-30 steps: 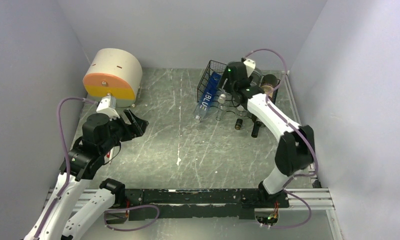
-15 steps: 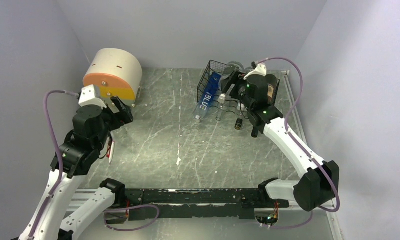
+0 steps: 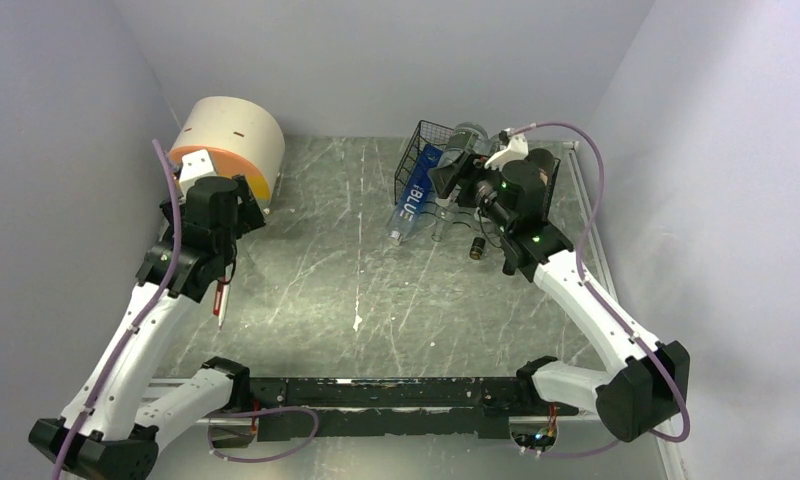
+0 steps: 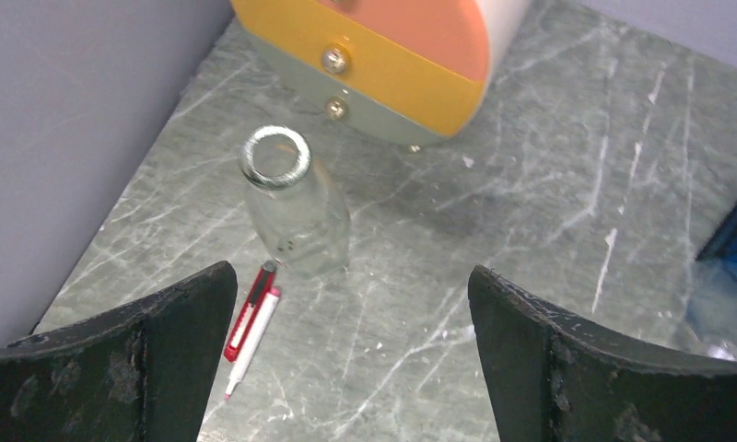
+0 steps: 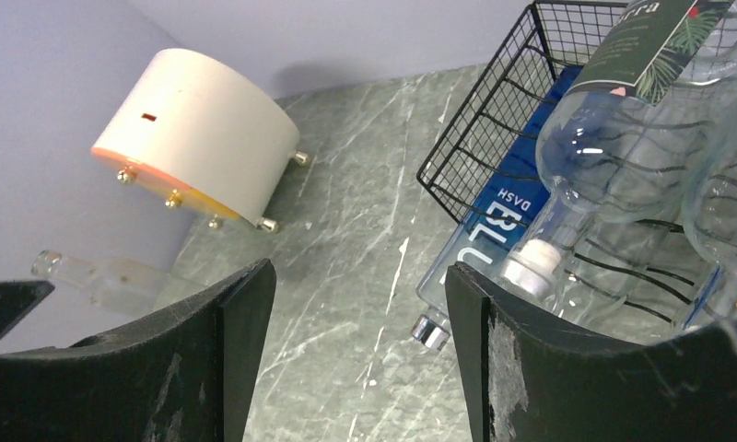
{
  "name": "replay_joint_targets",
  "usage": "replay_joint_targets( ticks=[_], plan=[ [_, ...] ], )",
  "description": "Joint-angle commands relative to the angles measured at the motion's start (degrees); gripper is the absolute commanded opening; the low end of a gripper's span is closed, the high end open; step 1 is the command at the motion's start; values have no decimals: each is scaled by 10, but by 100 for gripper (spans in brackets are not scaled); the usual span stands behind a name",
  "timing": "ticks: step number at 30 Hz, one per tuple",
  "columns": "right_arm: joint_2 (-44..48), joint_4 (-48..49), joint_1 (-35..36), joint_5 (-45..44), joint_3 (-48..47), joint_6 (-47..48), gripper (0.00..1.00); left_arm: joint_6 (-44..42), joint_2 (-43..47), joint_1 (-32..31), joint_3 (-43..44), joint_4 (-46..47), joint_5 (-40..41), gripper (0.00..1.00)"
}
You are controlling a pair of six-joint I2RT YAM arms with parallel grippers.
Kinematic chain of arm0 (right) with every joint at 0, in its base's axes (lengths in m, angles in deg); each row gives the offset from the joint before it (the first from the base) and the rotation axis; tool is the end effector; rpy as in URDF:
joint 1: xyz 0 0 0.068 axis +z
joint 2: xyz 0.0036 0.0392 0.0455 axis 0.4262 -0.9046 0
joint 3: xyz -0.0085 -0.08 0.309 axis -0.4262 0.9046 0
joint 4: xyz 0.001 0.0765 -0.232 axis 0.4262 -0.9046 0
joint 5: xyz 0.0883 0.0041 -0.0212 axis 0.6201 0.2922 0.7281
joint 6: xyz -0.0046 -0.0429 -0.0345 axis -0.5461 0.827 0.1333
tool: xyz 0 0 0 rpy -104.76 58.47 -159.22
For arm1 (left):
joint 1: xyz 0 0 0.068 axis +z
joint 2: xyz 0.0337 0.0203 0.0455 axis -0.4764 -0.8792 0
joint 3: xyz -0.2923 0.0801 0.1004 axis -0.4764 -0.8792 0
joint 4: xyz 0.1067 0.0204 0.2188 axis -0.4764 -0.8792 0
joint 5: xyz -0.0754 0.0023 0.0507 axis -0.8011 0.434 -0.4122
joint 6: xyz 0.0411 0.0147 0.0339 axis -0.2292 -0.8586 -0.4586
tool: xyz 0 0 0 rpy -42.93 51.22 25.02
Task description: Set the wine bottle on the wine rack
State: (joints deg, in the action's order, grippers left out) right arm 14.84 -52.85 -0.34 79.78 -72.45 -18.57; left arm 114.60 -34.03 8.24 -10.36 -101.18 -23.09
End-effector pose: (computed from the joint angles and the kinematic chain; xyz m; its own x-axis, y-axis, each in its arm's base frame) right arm 0.2210 0.1033 0.4069 -0.3421 0.4026 -0.8491 -0.3045 0.8074 0.5055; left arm 0.1332 -0.0251 0.4054 -0.3509 -0.2407 -0.9049 -0.3931 0.9150 -0.0909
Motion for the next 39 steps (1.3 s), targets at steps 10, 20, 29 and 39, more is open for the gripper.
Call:
replay_joint_targets(
  ticks=[10, 20, 29, 39],
  plan=[
    [36, 28, 5, 40, 39, -5, 71, -14, -68, 135, 7, 35, -91, 85],
    [33, 26, 5, 55, 41, -7, 70, -30, -137, 191, 34, 55, -125, 59],
    [4, 53, 5, 179, 41, 86, 73, -109, -119, 194, 84, 42, -203, 7],
    [-16, 172, 118, 244, 73, 155, 79, -184, -63, 187, 158, 1, -476, 7]
  ],
)
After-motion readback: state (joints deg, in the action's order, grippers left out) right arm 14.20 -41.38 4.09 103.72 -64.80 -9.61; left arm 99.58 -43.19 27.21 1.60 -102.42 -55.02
